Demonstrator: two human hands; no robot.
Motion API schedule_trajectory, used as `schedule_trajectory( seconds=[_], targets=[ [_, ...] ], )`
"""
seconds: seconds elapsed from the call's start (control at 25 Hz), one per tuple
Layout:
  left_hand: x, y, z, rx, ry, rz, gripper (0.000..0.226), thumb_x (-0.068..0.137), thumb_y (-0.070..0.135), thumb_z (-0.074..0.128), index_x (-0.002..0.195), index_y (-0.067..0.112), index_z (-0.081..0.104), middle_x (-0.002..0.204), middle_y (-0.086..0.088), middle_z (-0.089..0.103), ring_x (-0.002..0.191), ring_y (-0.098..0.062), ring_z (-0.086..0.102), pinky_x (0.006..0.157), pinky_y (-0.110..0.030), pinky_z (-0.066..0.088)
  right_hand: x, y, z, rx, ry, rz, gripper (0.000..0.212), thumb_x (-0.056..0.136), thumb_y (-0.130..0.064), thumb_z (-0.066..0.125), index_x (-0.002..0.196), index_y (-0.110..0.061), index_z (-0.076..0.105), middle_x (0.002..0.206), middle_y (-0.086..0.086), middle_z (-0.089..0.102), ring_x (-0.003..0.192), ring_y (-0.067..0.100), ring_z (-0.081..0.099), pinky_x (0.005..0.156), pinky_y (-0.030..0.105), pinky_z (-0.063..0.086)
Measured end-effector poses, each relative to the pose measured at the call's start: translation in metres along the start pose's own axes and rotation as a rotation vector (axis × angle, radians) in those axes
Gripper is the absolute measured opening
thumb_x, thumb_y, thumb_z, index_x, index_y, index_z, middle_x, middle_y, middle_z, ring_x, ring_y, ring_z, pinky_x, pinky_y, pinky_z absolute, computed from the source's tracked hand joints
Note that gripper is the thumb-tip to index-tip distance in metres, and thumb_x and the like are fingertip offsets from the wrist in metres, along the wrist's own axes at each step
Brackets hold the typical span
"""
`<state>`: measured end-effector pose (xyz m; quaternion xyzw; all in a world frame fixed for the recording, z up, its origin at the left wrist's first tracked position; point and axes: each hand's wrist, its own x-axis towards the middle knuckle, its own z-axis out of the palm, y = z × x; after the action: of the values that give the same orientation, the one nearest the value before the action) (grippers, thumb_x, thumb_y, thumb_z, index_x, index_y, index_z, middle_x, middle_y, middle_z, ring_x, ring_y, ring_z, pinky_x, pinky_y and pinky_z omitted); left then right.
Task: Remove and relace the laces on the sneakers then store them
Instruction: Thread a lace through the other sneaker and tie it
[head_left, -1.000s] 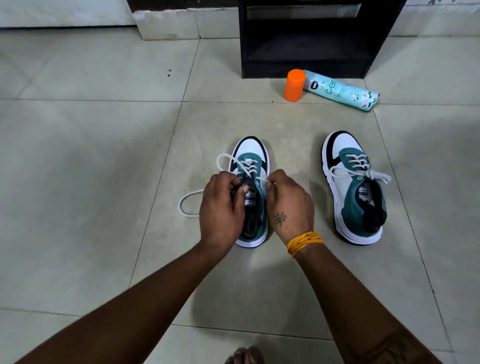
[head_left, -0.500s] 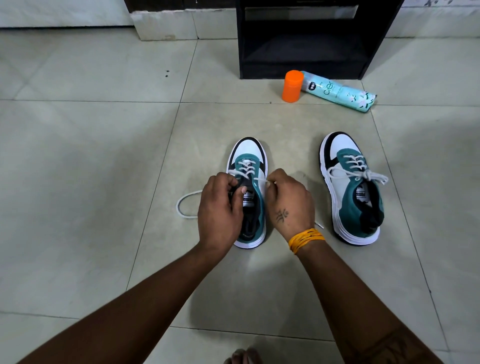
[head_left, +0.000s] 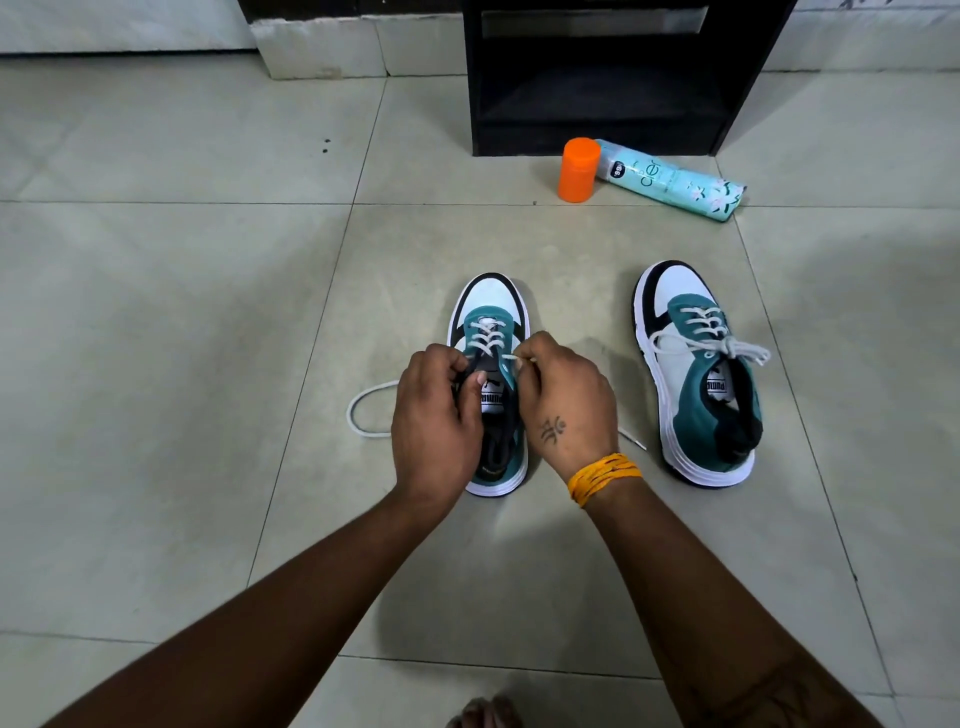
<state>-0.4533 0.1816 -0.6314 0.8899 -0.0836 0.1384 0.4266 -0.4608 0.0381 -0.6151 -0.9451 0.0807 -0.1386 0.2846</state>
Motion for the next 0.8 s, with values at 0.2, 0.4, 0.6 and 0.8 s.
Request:
schedule_trajectory(
  seconds=[0.2, 0.4, 0.6, 0.8],
  targets=[
    [0.000, 0.004, 0.002, 0.018, 0.017, -0.034, 0.011, 0.099, 0.017, 0.064, 0.102, 0.016, 0.053, 0.101, 0.003, 0.057, 0.092, -0.024, 0.057, 0.078, -0.048, 0.050, -0.006, 0.017, 0.004, 0.030, 0.010, 0.106, 0.011, 0.100, -0.024, 0.052, 0.097, -0.018, 0.061, 0.090, 0.007, 0.068, 0.080, 0.035, 0.063, 0.061, 0.036, 0.041],
    [0.002, 0.004, 0.000, 0.008, -0.013, -0.050, 0.013, 0.097, 0.021, 0.065, 0.104, 0.017, 0.055, 0.104, 0.003, 0.057, 0.095, -0.021, 0.058, 0.079, -0.048, 0.052, -0.002, 0.014, -0.006, 0.107, 0.078, 0.075, 0.009, 0.089, -0.022, 0.060, 0.091, -0.020, 0.068, 0.102, 0.002, 0.059, 0.093, 0.028, 0.062, 0.073, 0.037, 0.052],
    [0.012, 0.018, -0.011, 0.095, -0.069, 0.043, 0.029, 0.093, 0.032, 0.068, 0.120, 0.021, 0.065, 0.111, 0.001, 0.059, 0.101, -0.021, 0.061, 0.077, -0.037, 0.053, 0.001, 0.001, -0.030, 0.421, 0.015, 0.200, 0.004, 0.090, -0.019, 0.068, 0.089, -0.021, 0.071, 0.078, -0.010, 0.072, 0.075, 0.008, 0.068, 0.075, 0.033, 0.056],
    [0.037, 0.045, -0.017, 0.279, -0.244, 0.155, 0.021, 0.087, 0.027, 0.067, 0.107, 0.024, 0.072, 0.087, 0.004, 0.059, 0.093, -0.025, 0.058, 0.066, -0.031, 0.039, -0.006, -0.023, -0.048, 0.641, 0.007, 0.158, 0.012, 0.088, -0.009, 0.072, 0.086, -0.020, 0.073, 0.078, -0.008, 0.074, 0.076, 0.011, 0.071, 0.075, 0.030, 0.058]
  ],
)
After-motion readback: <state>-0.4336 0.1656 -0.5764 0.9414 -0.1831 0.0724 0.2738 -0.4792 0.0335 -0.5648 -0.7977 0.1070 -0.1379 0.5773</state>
